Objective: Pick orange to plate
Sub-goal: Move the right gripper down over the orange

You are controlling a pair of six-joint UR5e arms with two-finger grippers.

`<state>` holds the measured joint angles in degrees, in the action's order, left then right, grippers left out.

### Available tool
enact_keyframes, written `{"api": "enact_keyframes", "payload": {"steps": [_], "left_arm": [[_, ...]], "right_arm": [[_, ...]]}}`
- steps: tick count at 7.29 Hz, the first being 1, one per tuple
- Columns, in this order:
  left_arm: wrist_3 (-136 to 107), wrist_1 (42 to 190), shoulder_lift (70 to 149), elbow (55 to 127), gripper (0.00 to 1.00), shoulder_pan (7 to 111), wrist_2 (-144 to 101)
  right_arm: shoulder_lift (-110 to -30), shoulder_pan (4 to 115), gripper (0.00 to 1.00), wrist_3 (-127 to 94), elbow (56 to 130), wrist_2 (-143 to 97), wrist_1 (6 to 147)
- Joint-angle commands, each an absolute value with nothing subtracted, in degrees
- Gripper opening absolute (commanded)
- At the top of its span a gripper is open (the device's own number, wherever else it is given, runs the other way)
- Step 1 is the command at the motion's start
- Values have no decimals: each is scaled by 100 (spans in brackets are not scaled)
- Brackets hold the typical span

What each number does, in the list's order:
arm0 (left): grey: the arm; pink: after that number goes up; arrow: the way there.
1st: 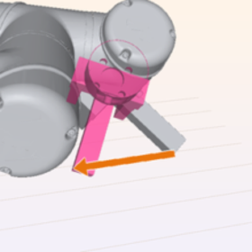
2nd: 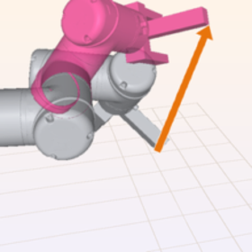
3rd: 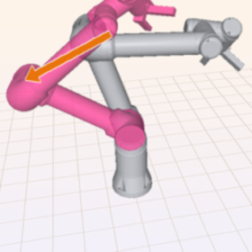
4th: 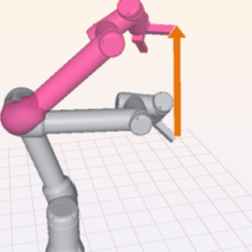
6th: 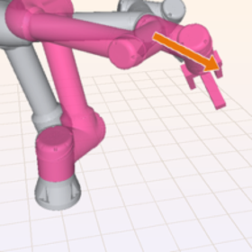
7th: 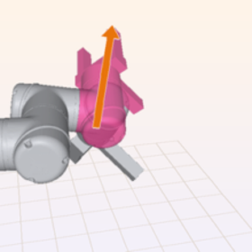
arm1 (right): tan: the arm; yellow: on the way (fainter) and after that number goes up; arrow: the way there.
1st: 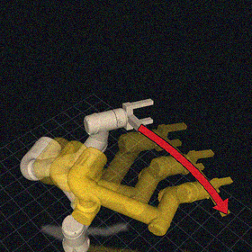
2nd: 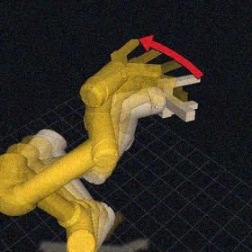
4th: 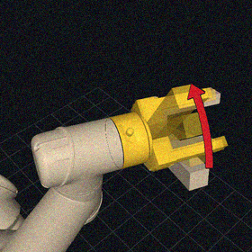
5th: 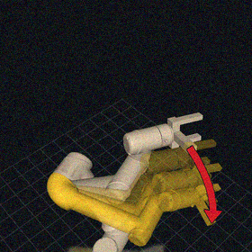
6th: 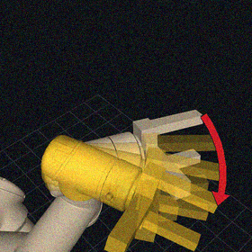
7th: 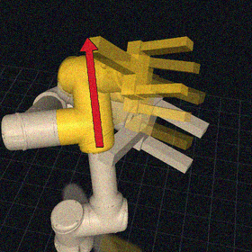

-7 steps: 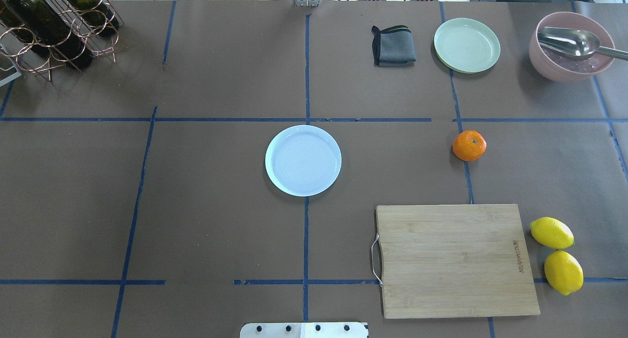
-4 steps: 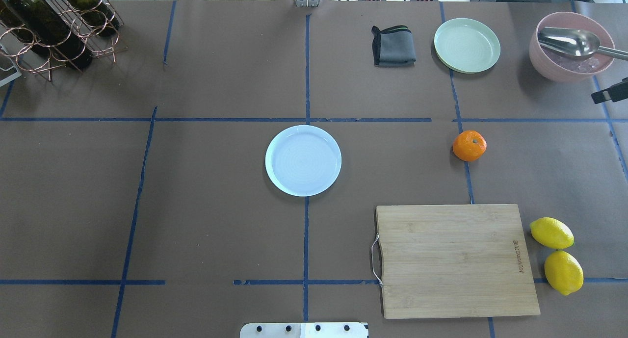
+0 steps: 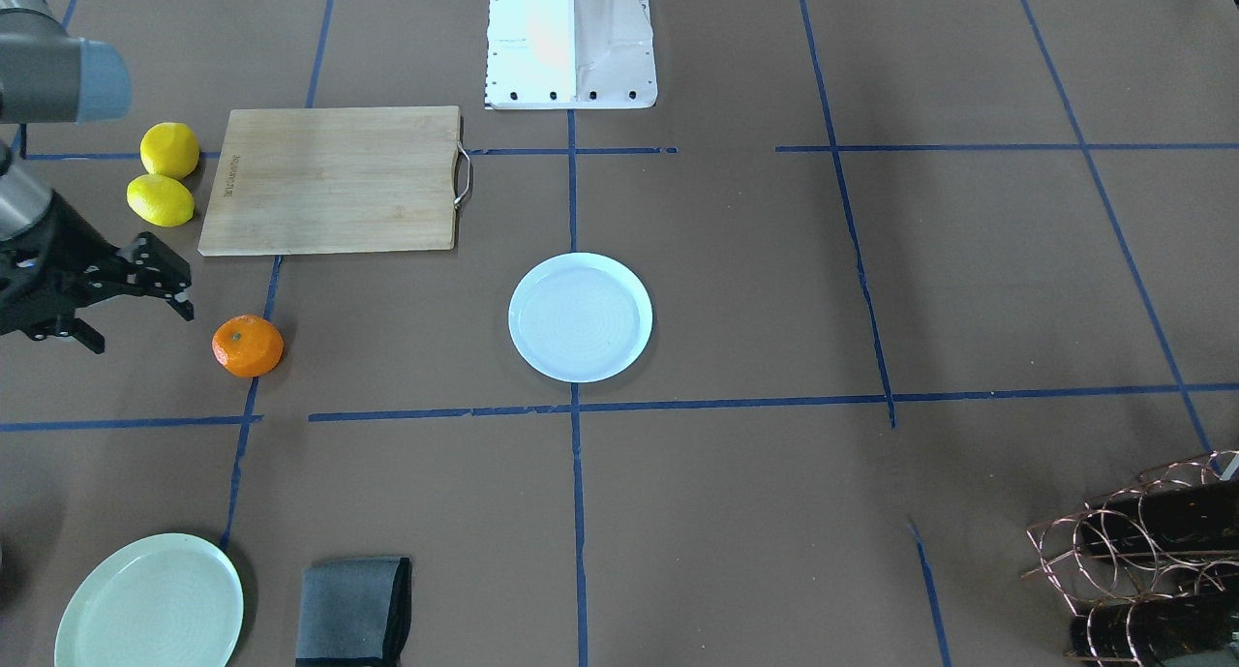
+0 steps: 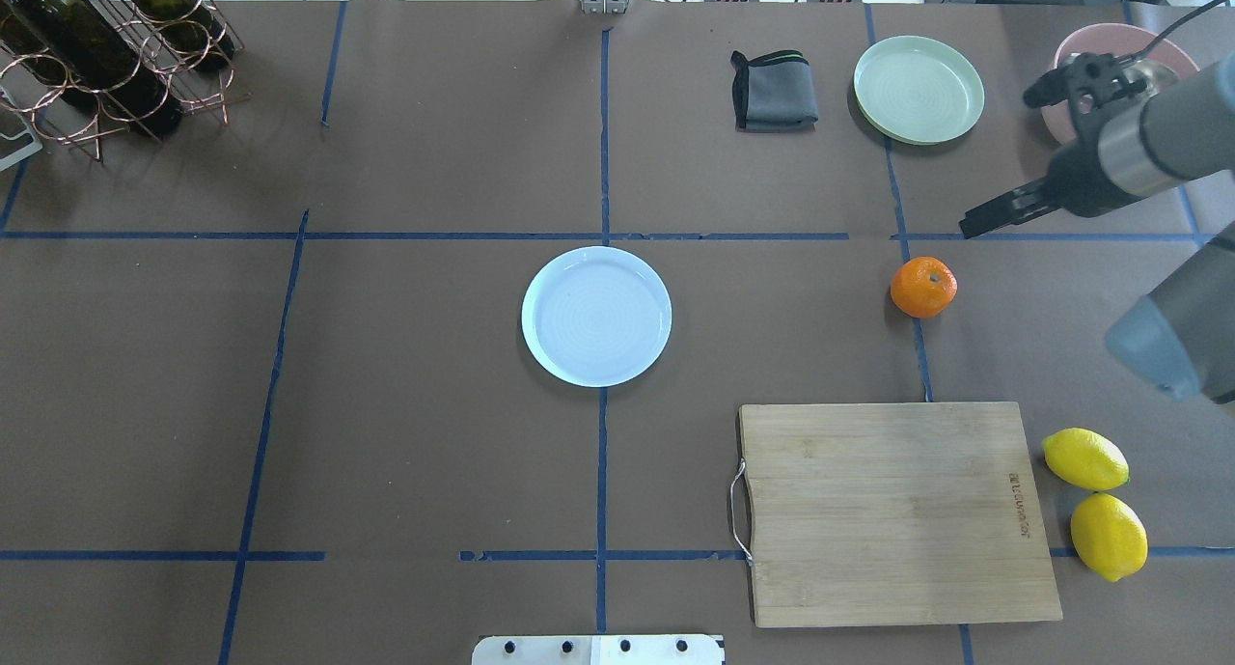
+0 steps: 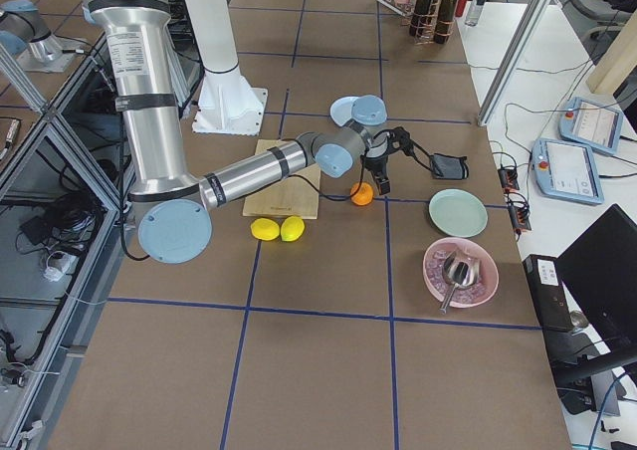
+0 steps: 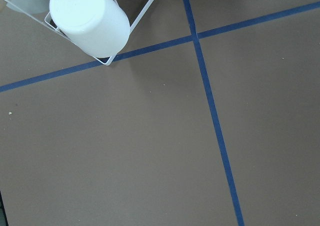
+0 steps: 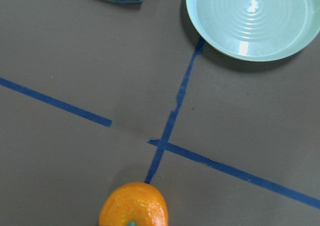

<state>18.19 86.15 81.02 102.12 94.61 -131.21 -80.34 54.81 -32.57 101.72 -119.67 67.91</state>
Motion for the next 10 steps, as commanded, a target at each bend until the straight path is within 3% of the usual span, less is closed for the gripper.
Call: {"api": "enact_keyframes", "payload": {"steps": [1,9,10], "left_arm": [[1828,8631,8103,10248,100,9466,-13131],[1828,8648,8095,10292,100,9466,-13140],[1828,8648,8103,10292,100,9466,-13140]], "right_arm": [[-7875,4905,100,-3612,9958,-11427,6733],[-7788,4386,100,-3595,9352,-10978,6732],[-7700,4377,92,-3586,9308,-10951,6732]]}}
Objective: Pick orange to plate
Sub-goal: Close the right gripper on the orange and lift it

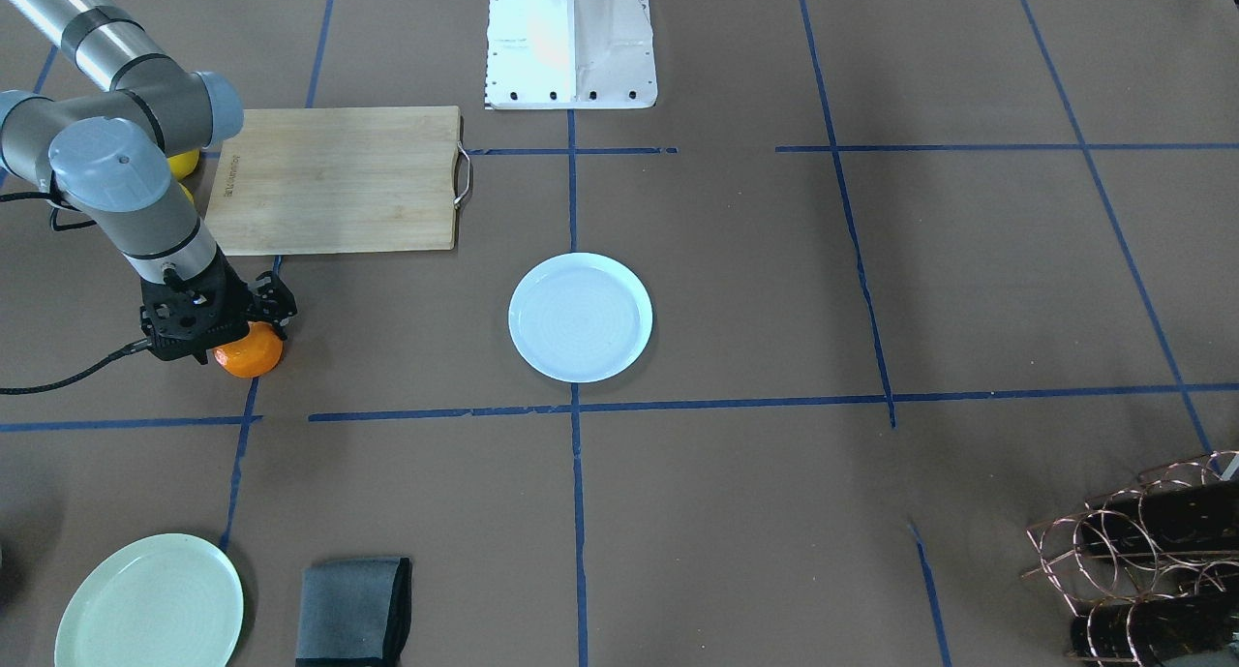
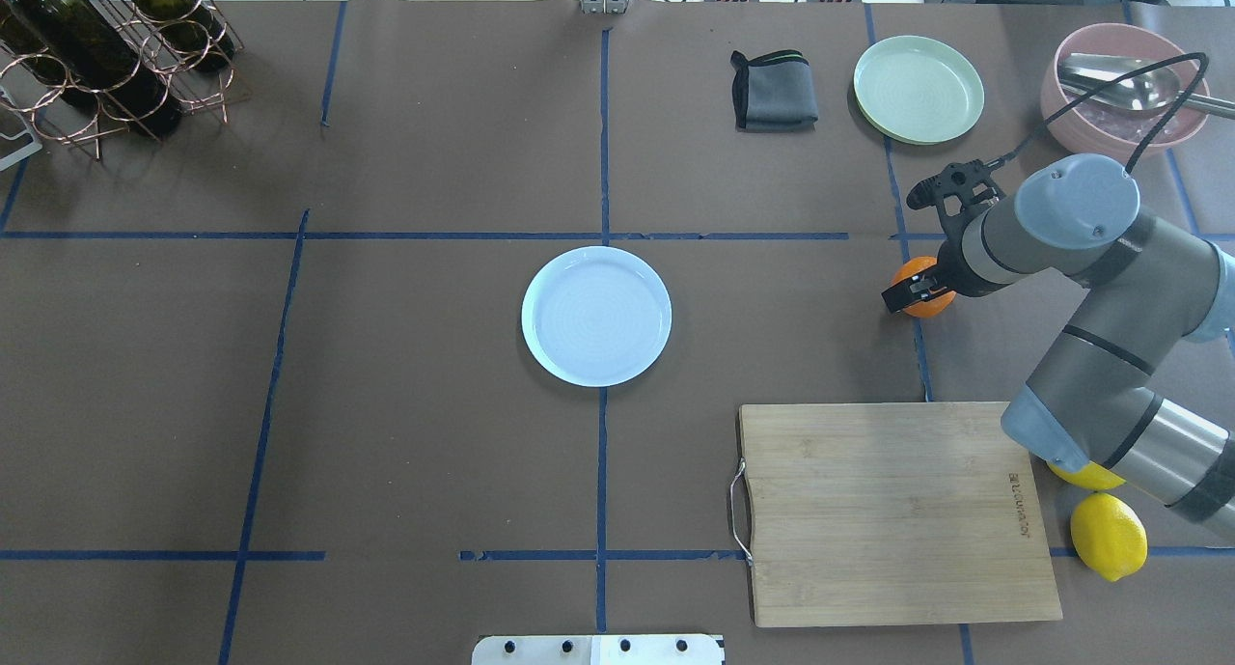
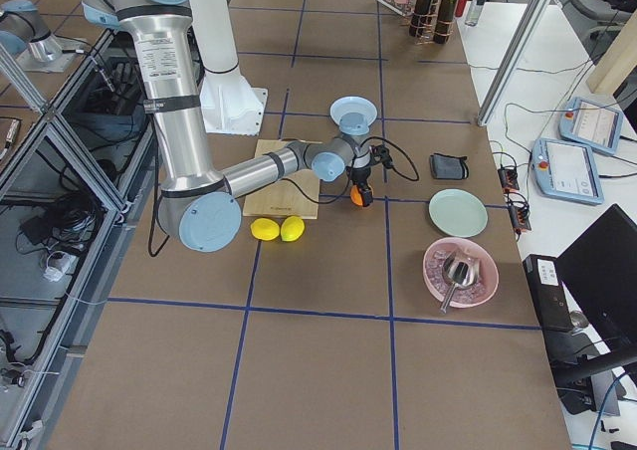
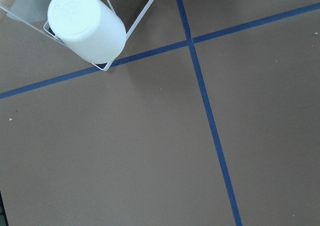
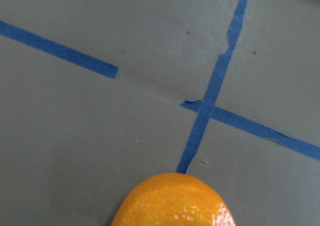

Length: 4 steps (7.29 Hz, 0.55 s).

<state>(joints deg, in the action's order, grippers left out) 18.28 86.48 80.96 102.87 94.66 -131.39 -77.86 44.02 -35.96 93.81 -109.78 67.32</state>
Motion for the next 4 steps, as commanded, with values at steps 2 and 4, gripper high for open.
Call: {"api": "enact_keyframes", "payload": {"steps": [2,4], "left_arm": [[1837,8648,8104,10292,100,9466,-13140],[1854,8648,8104,10292,100,9466,-13131]], "right_arm": [[-7429,4377,26,-3612,9316,-10960,6785],[-6641,4150,31,-4258,9308,-10951,7221]]}}
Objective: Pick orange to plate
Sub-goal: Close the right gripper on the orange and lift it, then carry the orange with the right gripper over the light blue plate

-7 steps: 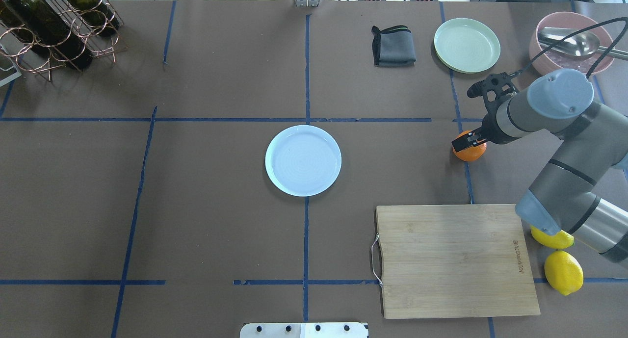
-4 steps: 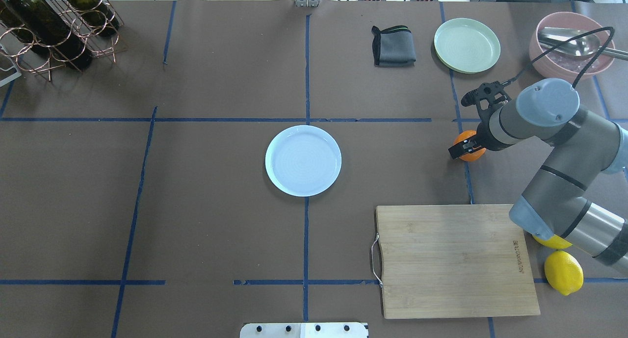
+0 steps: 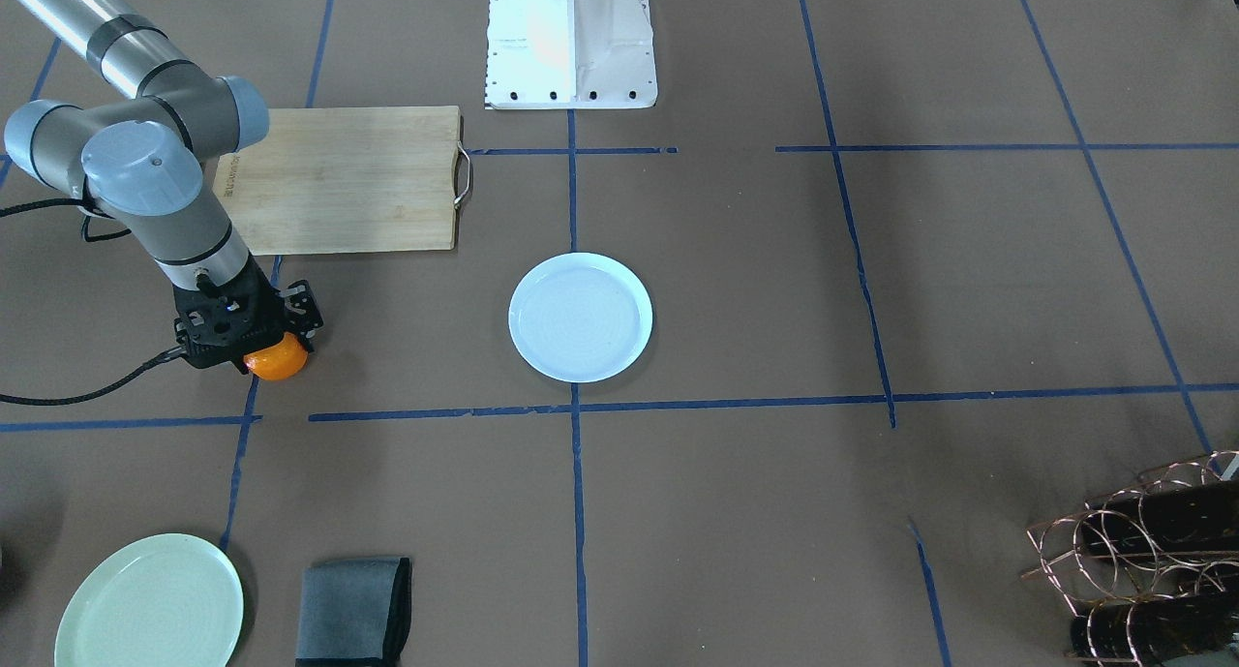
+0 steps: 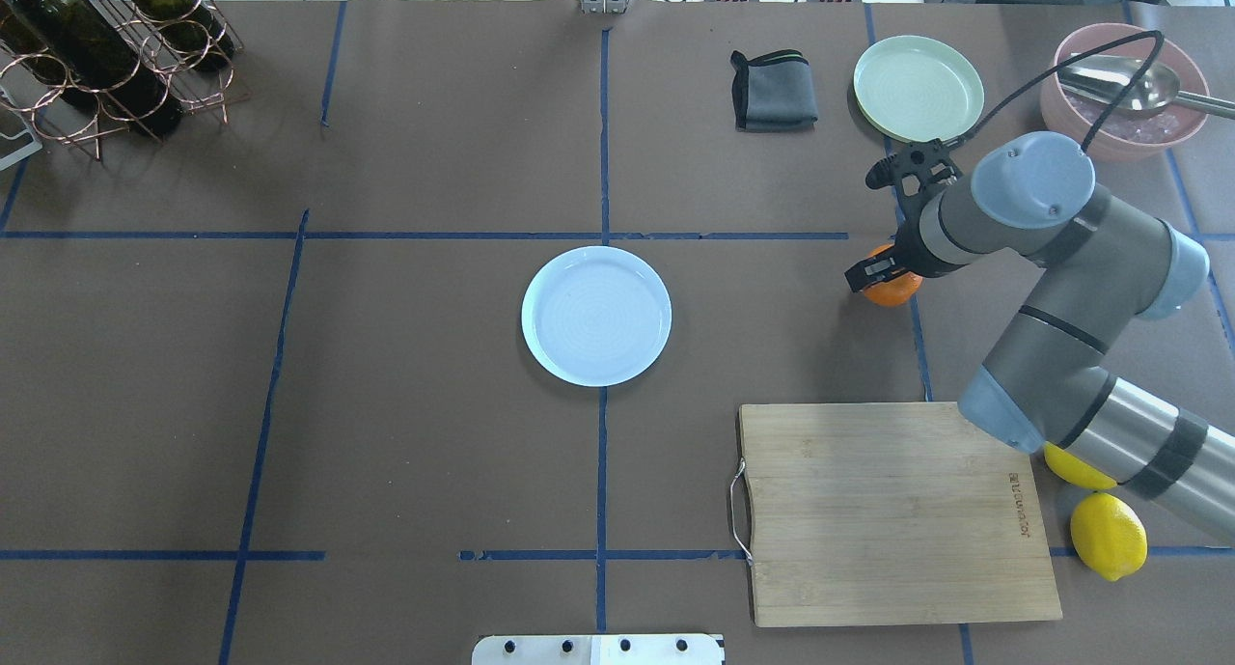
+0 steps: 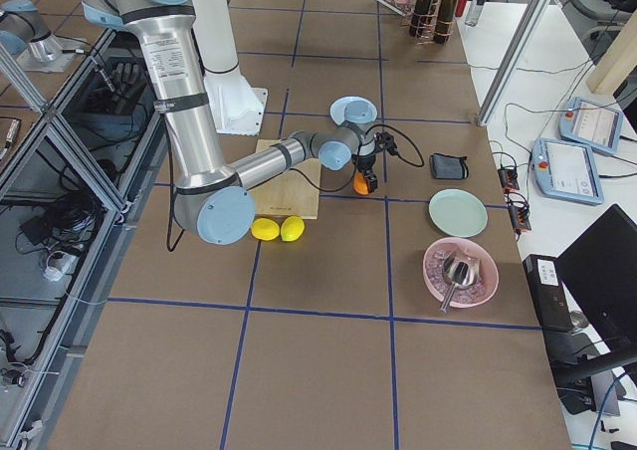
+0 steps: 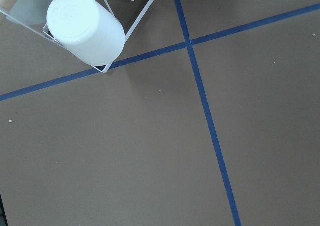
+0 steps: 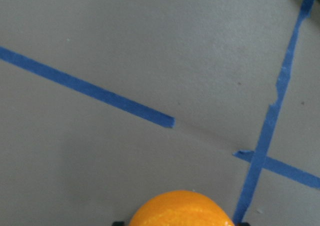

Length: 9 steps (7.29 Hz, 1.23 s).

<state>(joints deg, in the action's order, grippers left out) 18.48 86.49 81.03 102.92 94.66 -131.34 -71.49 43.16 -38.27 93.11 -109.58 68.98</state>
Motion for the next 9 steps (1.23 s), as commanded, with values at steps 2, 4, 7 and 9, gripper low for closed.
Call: {"api": "enact_keyframes", "payload": {"steps": [2,4,7,9], "left_arm": [[1872,8640,8104,10283,100,9466,-13131],[1872,8631,8095,10283,100,9466,-13131],[1872,8613,8095,10275,100,9466,-13131],[1881,8613,8095,10266,100,9466,-13131]], "right_arm": [[-5438,3580,35,-5207,9255,-10419,8353],[-4277,3122,36,-6017,8399,-9952,8666],[-3665,2681,40,-6460,7524,-9405,8640],[-3674,2611,48,-6477,7454,-9343,8631]]}}
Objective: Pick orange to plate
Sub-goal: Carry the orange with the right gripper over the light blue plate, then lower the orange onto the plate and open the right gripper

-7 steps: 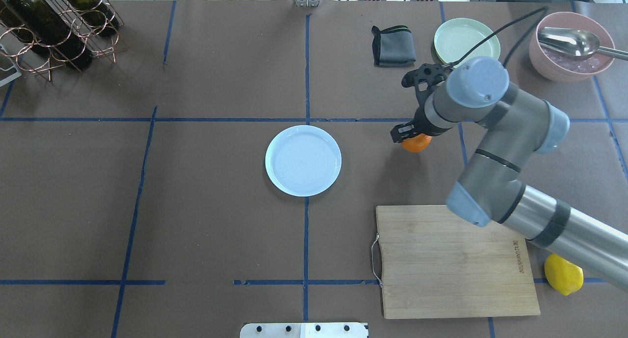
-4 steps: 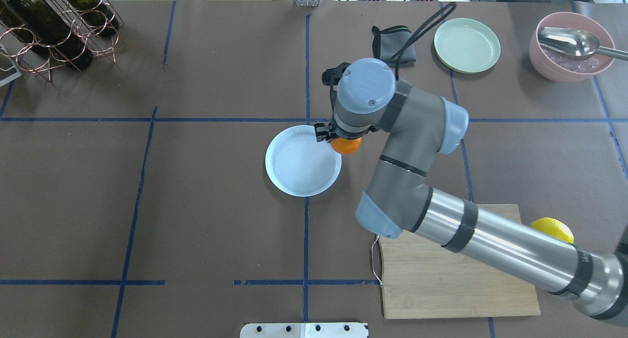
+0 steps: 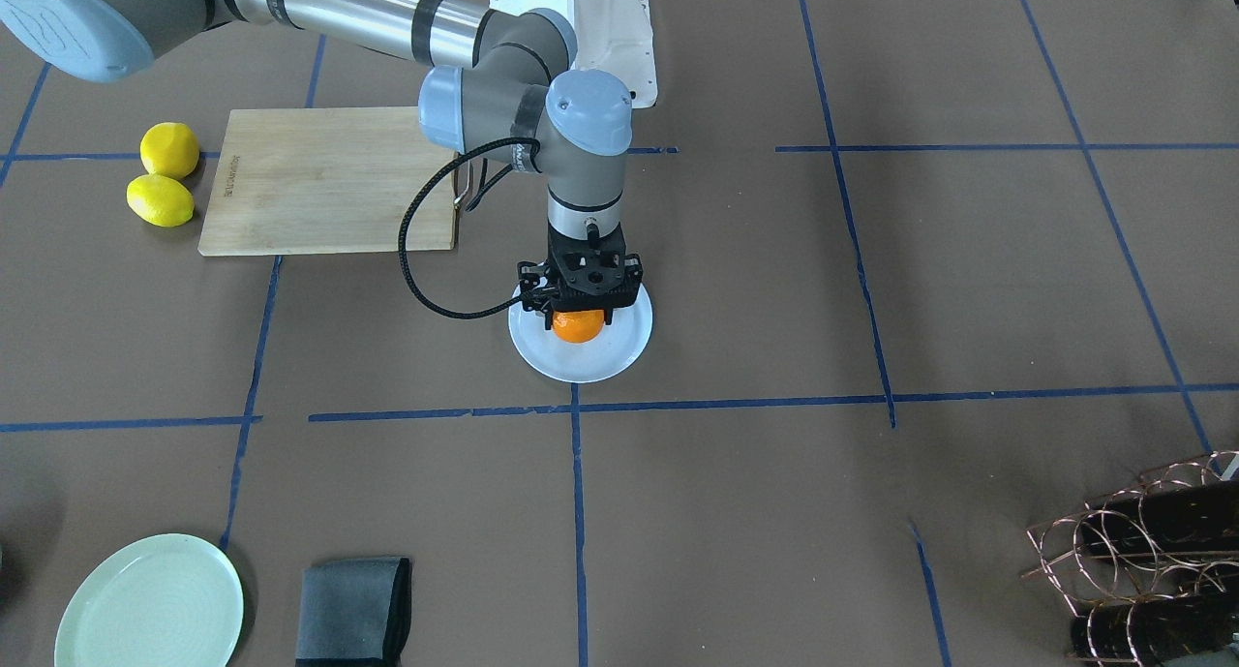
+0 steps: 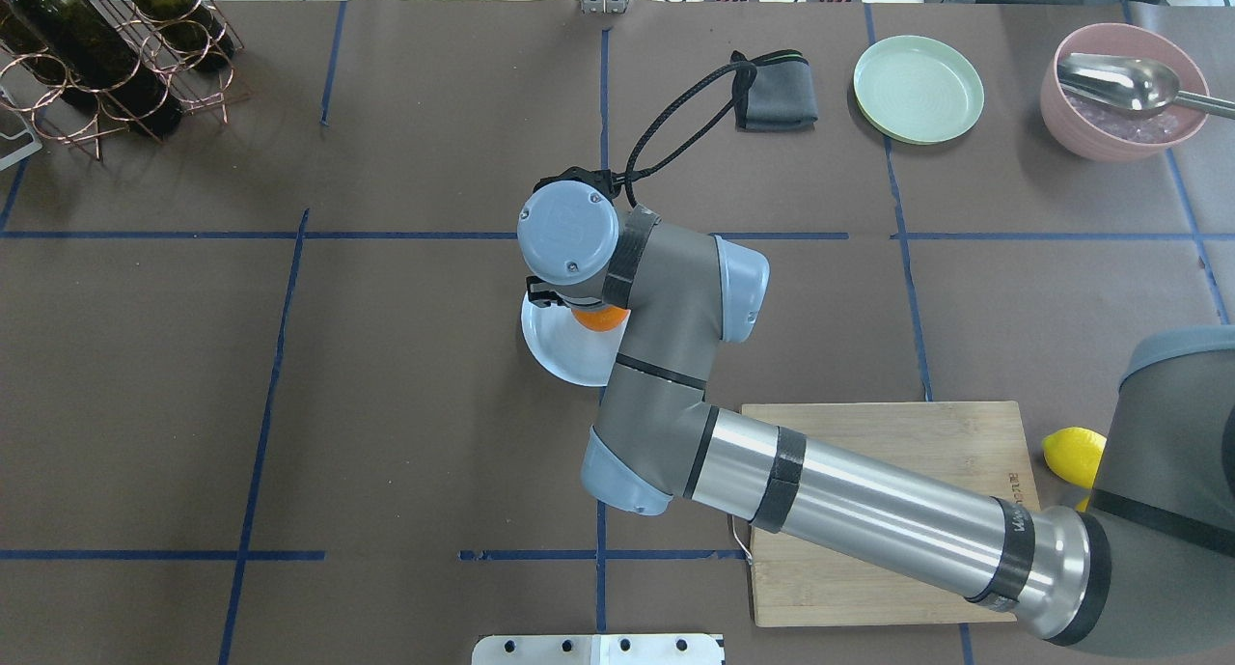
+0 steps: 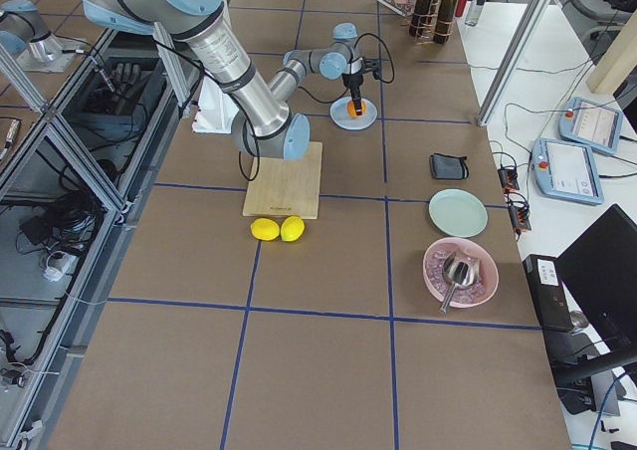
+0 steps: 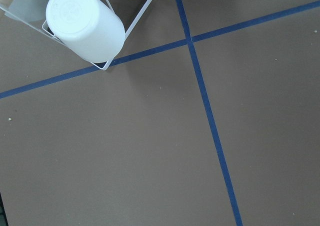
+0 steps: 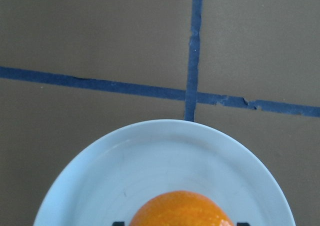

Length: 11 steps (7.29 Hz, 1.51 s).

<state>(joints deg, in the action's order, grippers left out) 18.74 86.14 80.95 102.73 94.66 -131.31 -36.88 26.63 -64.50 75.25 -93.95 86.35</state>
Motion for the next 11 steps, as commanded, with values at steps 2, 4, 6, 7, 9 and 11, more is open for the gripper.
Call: {"api": "enact_keyframes", "payload": {"steps": [2,4,6,7,9,11], "left_arm": [[1881,8613,8095,10266,100,9466,-13131],[1881,8613,8095,10274,100,9466,-13131],[1881,8613,8095,10274,100,9466,-13131],[1881,8613,8095,10179,100,9466,-13140],[1890,8605,8016,10091,100,9466,-13148],[1811,8587,8024,10090,100,9466,-13253]], "right_arm": [[-3665,2584,100,-6486,7436,-9343,8622],[-3656,2584,100,-6600,7453,-9351,8613],[-3665,2819,100,-6452,7689,-9421,8639],[-3709,3187,100,-6103,7847,-9848,8683],[-4216,4222,100,-4868,8582,-11052,9085],[-5032,5416,100,-2998,9514,-12088,9788]]}}
